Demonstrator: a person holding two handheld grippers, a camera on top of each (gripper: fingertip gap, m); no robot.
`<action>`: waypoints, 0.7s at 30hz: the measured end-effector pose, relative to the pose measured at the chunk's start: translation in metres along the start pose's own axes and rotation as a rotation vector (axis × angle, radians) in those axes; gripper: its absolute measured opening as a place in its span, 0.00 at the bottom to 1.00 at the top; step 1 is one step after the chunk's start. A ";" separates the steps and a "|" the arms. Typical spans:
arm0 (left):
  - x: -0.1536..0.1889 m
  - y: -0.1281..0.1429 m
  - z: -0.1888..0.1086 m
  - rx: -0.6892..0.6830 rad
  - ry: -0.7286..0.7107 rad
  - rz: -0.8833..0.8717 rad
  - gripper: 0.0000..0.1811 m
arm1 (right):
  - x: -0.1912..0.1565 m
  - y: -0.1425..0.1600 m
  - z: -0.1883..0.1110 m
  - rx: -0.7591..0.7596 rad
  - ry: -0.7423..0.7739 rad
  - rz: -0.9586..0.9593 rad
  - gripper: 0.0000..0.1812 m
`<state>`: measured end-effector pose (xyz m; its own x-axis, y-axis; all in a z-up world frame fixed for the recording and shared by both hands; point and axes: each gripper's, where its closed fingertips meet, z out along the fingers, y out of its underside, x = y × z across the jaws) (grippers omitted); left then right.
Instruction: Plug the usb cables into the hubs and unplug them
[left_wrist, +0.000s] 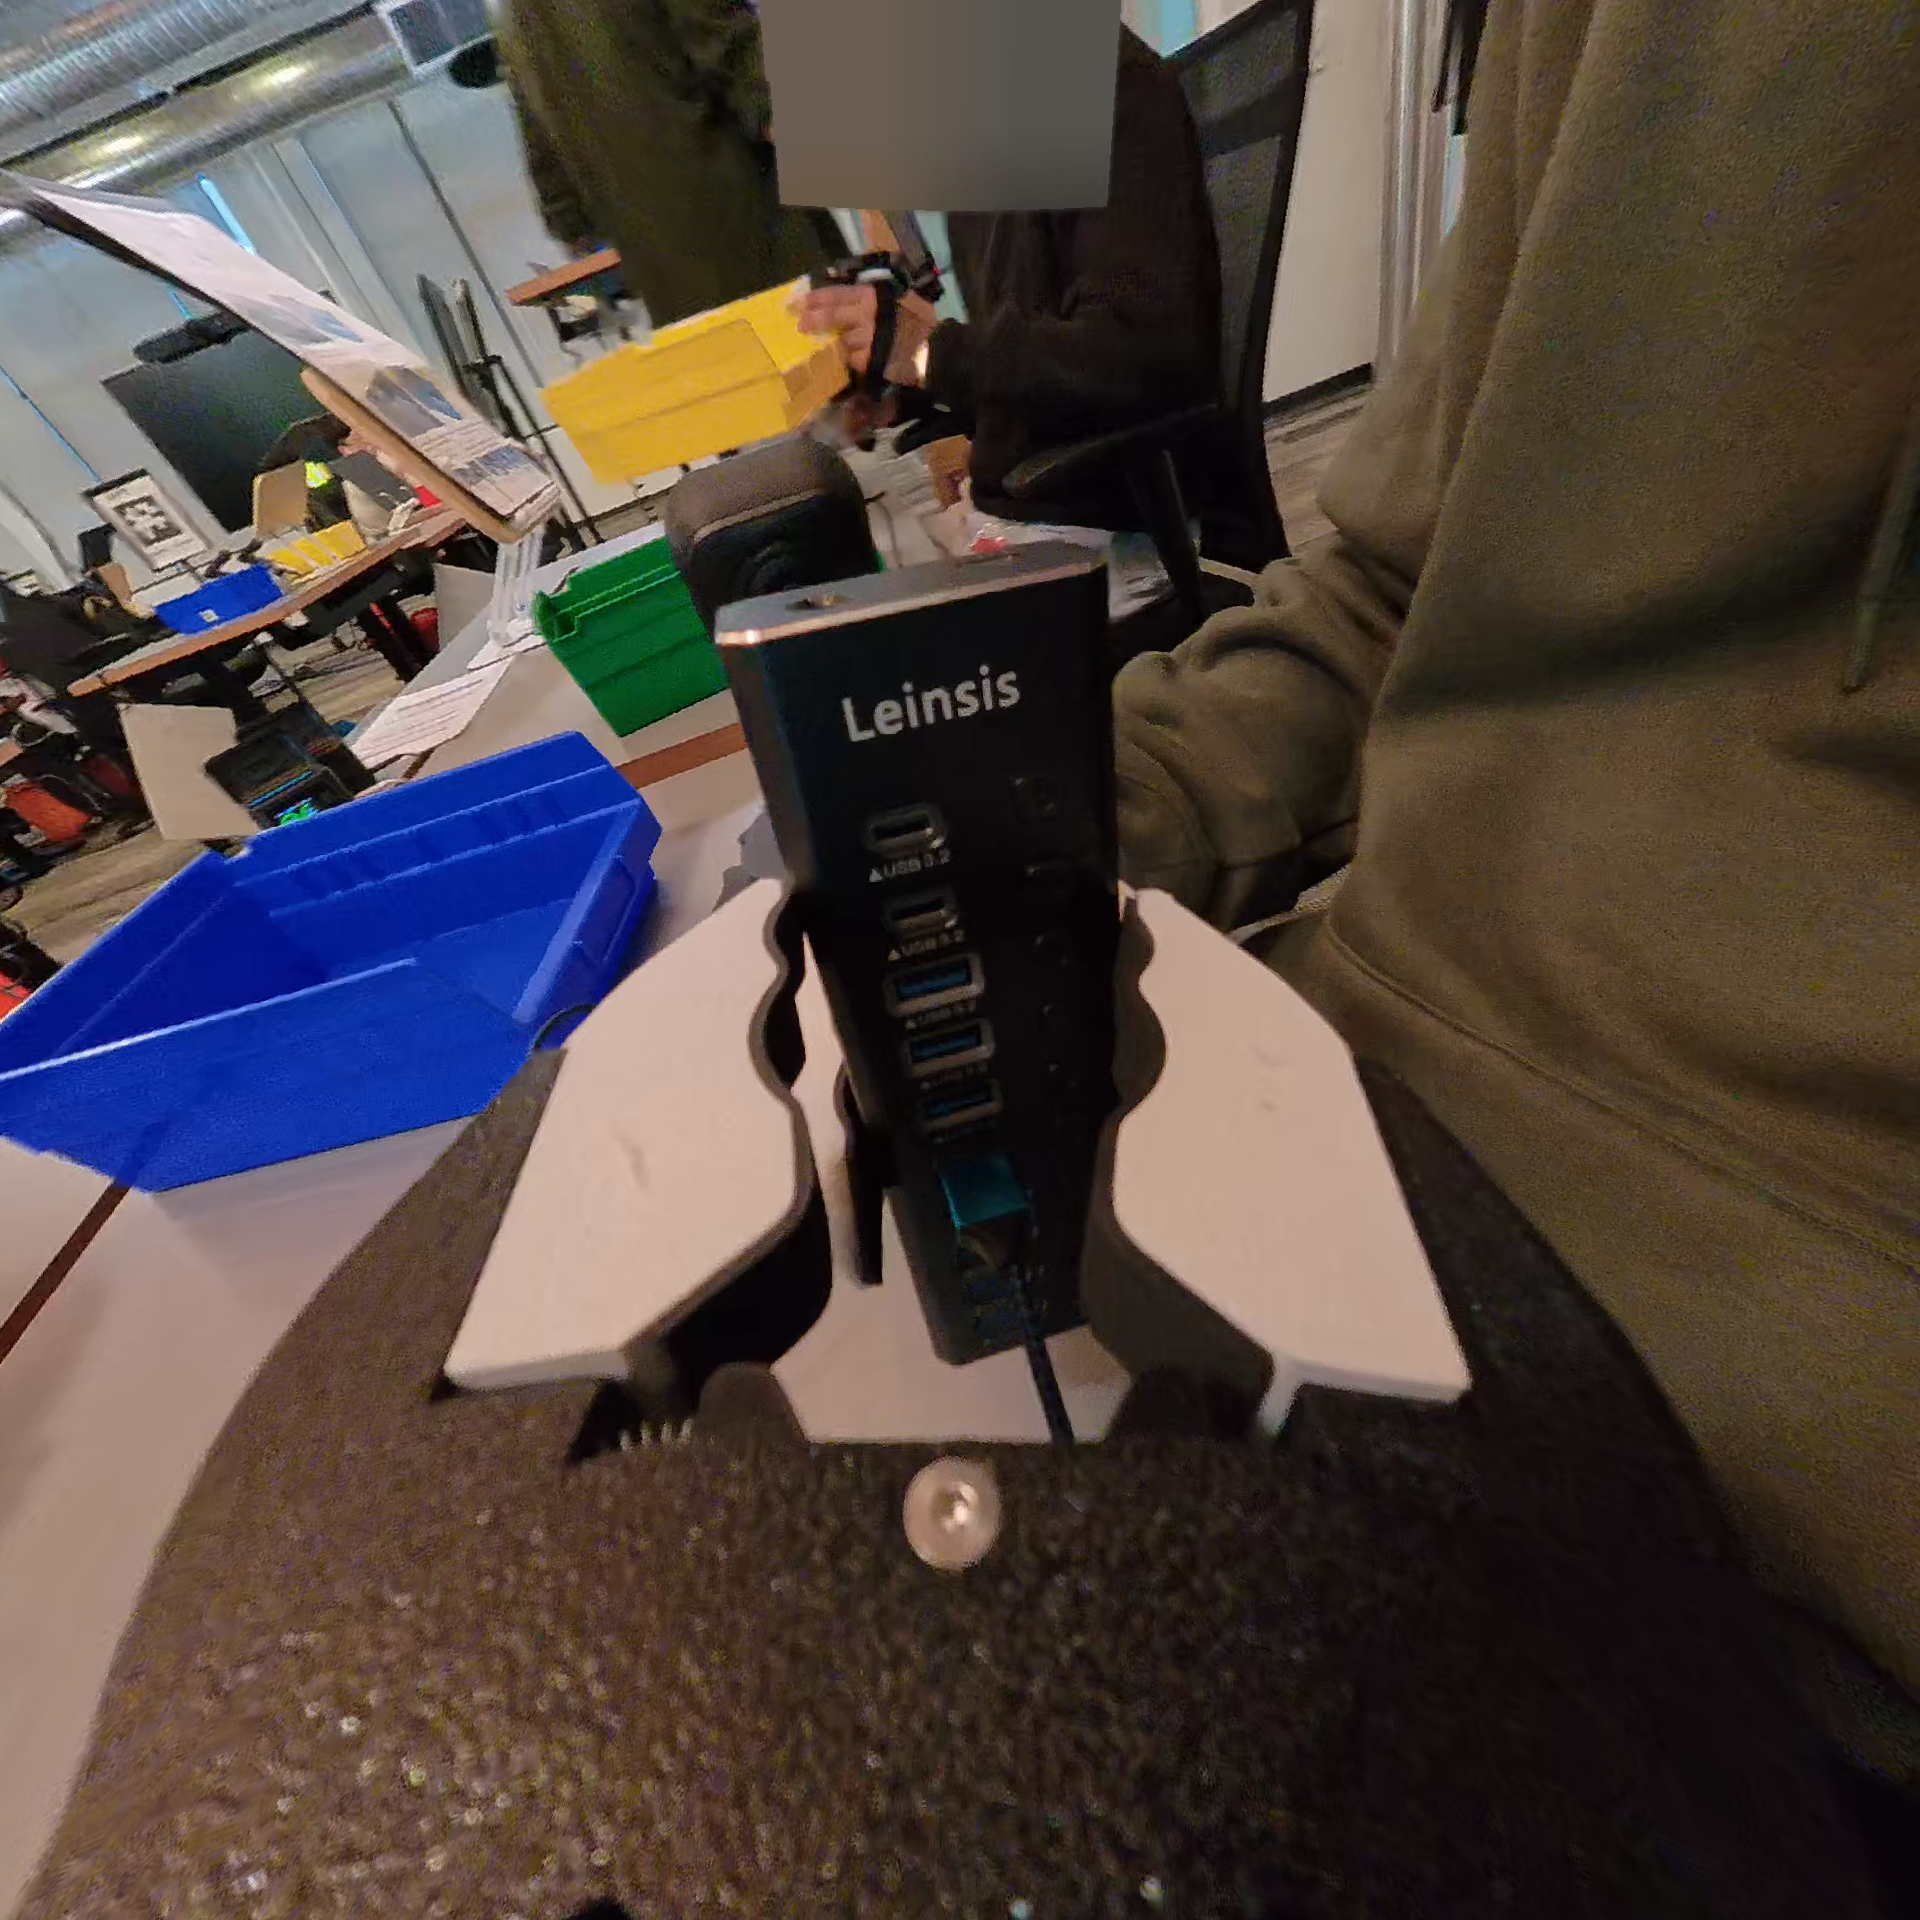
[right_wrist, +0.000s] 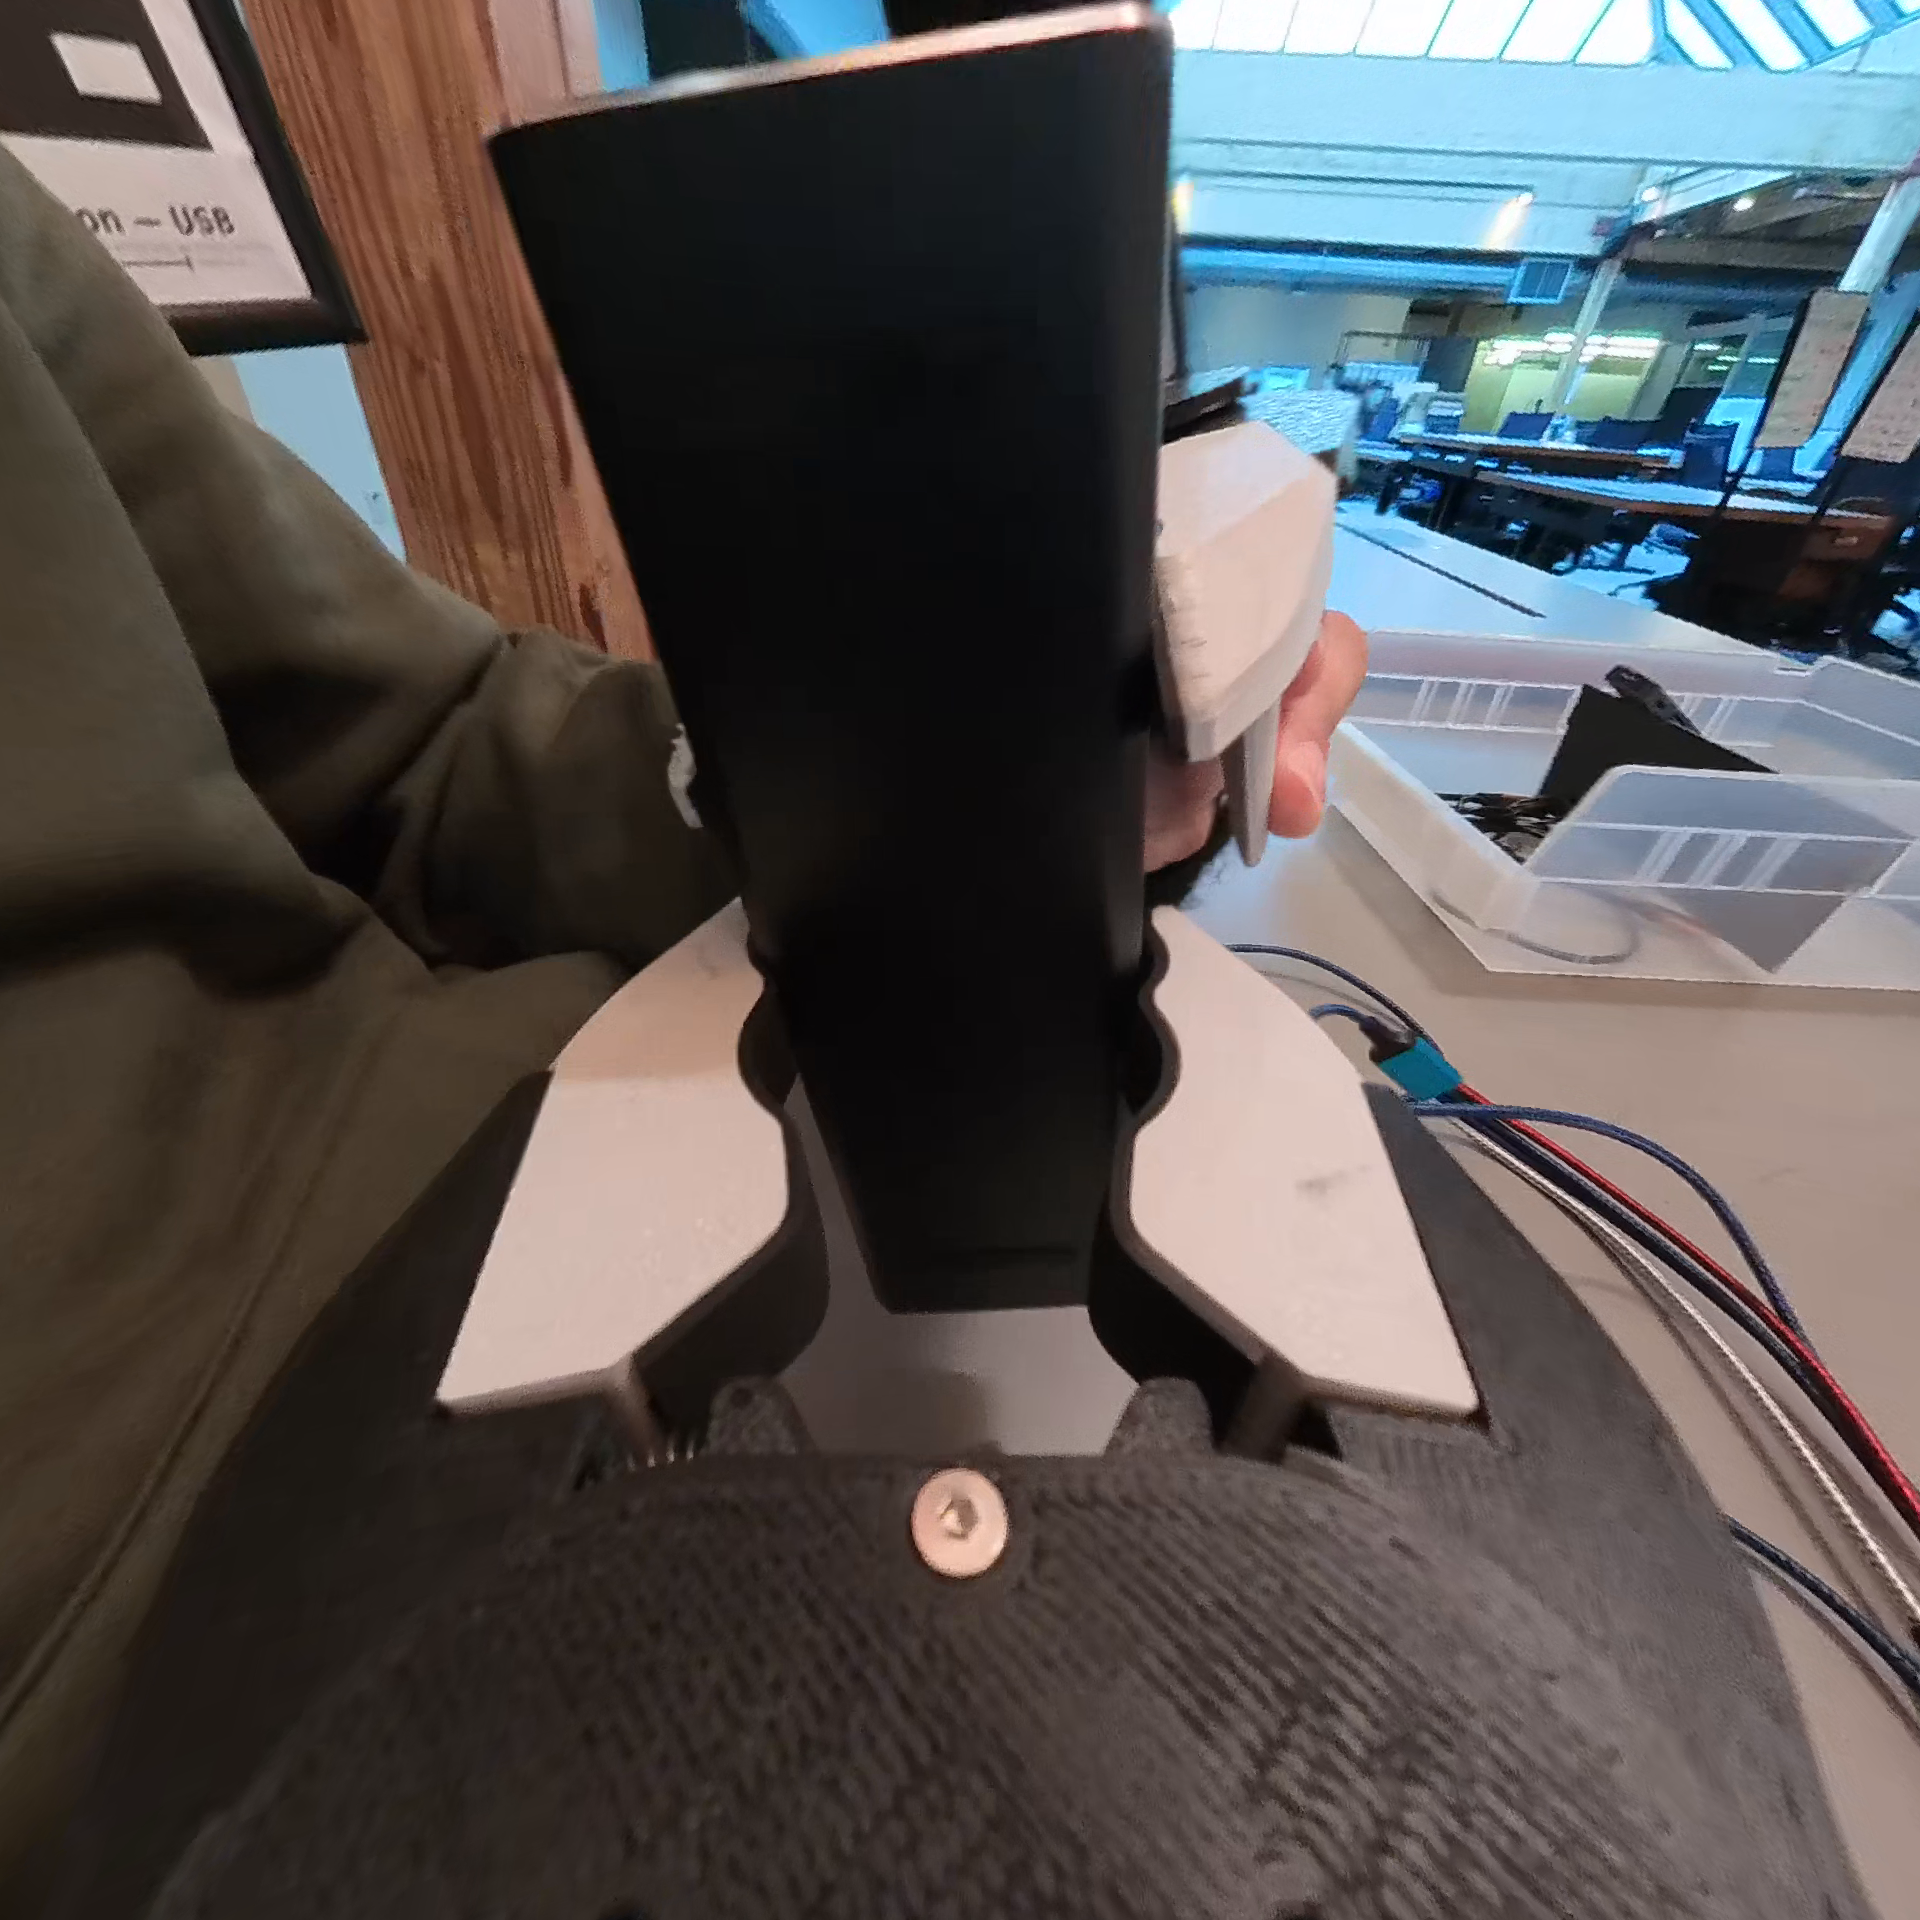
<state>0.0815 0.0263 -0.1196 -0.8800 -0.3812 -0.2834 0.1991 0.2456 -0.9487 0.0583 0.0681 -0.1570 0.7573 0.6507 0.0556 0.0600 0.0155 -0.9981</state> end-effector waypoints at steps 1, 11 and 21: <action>-0.004 0.000 -0.001 -0.005 -0.026 -0.011 0.31 | 0.004 -0.002 -0.002 0.016 0.017 0.013 0.34; -0.046 0.017 -0.012 -0.164 -0.322 -0.129 0.36 | 0.046 -0.007 -0.047 0.097 0.201 0.070 0.35; -0.091 0.025 -0.125 -0.352 -0.788 -0.284 0.29 | 0.078 -0.005 -0.093 0.121 0.379 0.112 0.34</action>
<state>0.1125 0.1781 -0.0999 -0.3004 -0.9364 -0.1814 -0.2375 0.2577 -0.9366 0.1773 0.0477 -0.1450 0.9420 0.3282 -0.0695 -0.0957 0.0642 -0.9933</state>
